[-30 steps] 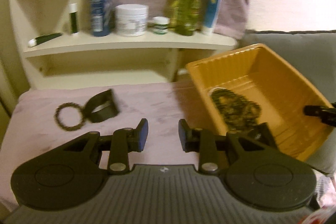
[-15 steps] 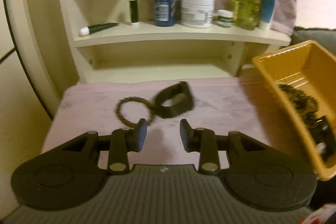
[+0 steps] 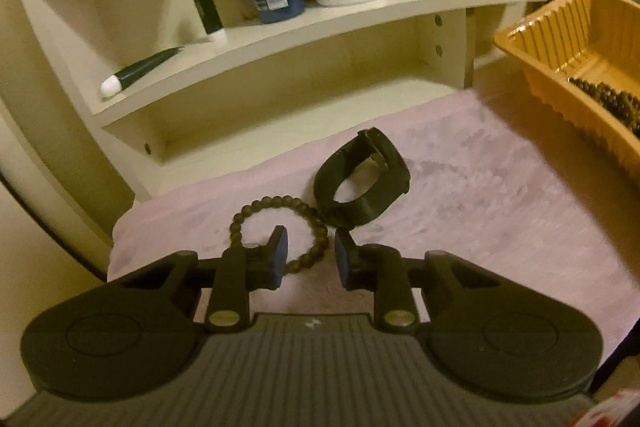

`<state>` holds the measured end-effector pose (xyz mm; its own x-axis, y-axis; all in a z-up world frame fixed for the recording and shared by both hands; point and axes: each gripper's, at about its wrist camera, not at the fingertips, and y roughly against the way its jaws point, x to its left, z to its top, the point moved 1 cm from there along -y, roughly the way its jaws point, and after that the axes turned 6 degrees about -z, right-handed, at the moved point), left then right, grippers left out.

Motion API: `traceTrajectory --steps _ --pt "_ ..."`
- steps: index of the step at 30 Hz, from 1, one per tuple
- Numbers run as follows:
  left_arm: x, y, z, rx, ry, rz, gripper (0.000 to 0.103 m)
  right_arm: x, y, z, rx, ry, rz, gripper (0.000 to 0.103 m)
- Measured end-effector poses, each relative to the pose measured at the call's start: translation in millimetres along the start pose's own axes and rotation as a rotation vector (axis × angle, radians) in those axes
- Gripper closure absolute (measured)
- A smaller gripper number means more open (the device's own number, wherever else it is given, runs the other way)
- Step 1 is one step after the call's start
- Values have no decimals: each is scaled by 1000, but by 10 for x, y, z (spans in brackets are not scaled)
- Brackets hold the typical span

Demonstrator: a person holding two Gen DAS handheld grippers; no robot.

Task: Organize jewelry
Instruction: 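Move the left tool back and grasp the dark bead bracelet, then lift the bracelet and carry it into the tray with the left tool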

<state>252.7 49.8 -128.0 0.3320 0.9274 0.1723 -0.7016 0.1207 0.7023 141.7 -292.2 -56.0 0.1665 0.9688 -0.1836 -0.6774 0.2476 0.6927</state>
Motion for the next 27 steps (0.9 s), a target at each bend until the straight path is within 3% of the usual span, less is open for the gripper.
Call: traceTrajectory --steps 4,10,27 --pt "-14 -69 11 4 -49 -10 84 1 -5 3 2 2 -2 97" --pt "7 -92 56 31 -35 -53 97 2 -4 4 1 1 -2 97" --pt "-39 577 136 -73 164 -76 98 21 83 39 -25 2 12 97"
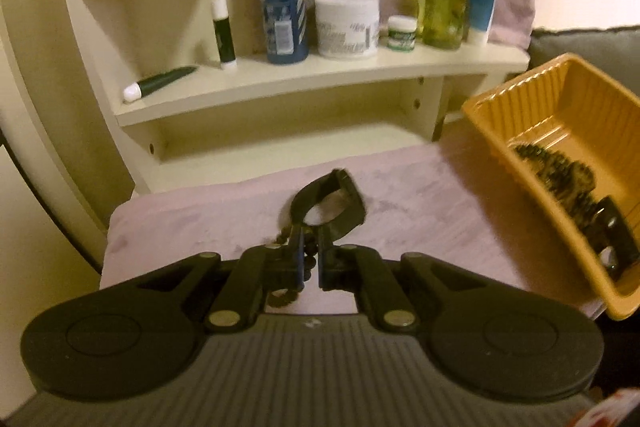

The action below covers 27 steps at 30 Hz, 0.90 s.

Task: Organize jewelry
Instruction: 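Lift the bracelet and carry it into the tray with the left tool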

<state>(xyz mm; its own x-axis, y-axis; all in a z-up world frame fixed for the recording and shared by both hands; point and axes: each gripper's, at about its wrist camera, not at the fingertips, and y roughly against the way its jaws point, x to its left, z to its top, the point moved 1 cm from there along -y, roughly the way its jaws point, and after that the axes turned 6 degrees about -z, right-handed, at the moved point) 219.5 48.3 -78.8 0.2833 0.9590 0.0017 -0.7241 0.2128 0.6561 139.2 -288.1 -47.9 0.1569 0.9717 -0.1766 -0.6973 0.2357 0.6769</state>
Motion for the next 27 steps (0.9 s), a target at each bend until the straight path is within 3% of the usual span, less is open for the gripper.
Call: traceTrajectory --steps 8,20,27 --pt "-189 141 73 -35 51 -48 98 3 17 -1 -4 -2 3 97" --pt "-445 185 208 -57 34 -102 98 6 30 12 -8 -8 6 97" --pt "-710 216 299 -76 24 -178 98 5 34 22 -7 -12 7 97"
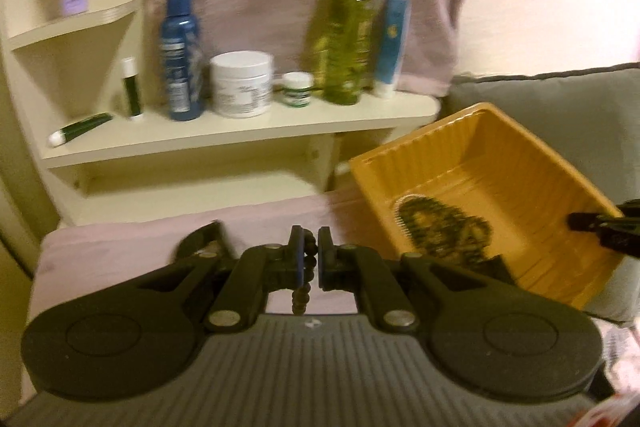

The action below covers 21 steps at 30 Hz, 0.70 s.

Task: Organize jewelry
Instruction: 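Lift the bracelet and carry it into the tray with the left tool, then open the left tool to release the bracelet and withdraw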

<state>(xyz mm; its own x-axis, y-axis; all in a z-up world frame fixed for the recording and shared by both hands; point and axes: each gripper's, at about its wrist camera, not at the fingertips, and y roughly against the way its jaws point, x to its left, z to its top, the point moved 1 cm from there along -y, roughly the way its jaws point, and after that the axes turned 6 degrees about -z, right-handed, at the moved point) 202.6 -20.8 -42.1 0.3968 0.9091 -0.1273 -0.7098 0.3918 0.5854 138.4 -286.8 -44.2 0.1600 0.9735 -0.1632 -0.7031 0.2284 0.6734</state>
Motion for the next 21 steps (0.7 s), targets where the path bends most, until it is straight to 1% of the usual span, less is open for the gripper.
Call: traceTrajectory --steps 4,9,15,21 --pt "-203 -57 61 -8 -4 -65 98 0 -9 3 1 -3 1 97" --pt "-486 -141 140 -13 -43 -127 98 -4 -13 -2 1 -8 3 97" --pt "-775 -212 169 -11 -77 -183 98 -7 -16 4 -1 -13 7 97" --pt "-953 -312 153 4 -95 -216 98 -8 -19 8 -1 -14 9 97"
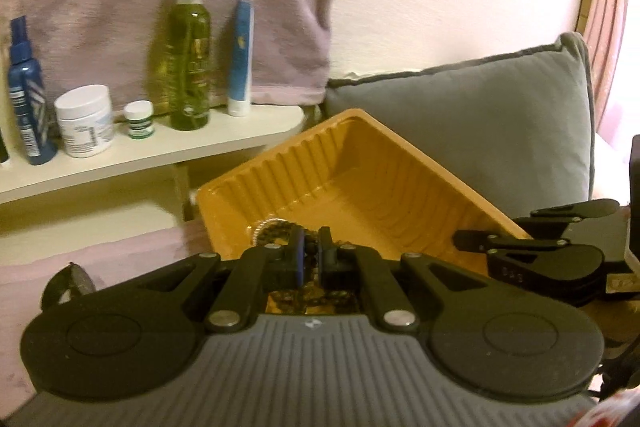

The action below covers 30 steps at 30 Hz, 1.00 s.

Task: Organize jewelry
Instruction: 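Open the left tool to release the bracelet and withdraw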

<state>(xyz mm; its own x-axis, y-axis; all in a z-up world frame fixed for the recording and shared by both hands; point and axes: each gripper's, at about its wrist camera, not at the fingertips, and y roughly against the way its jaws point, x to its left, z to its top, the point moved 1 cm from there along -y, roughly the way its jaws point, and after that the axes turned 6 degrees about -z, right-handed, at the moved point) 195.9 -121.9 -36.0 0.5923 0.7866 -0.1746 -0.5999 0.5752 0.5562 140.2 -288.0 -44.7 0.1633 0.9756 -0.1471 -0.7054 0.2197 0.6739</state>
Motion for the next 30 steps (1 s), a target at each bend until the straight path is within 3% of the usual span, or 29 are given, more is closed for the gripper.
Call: traceTrajectory --steps 10,13,16,30 --pt "-98 -204 -42 39 1 -35 97 0 1 0 7 -4 -5 97" --pt "-100 -221 -72 49 8 -38 83 0 2 1 7 -4 -5 97" --pt "-51 -165 -102 41 17 -18 83 5 2 4 6 -3 -5 97" --pt "824 346 -352 23 154 255 79 -14 -4 -13 9 -2 -8 97"
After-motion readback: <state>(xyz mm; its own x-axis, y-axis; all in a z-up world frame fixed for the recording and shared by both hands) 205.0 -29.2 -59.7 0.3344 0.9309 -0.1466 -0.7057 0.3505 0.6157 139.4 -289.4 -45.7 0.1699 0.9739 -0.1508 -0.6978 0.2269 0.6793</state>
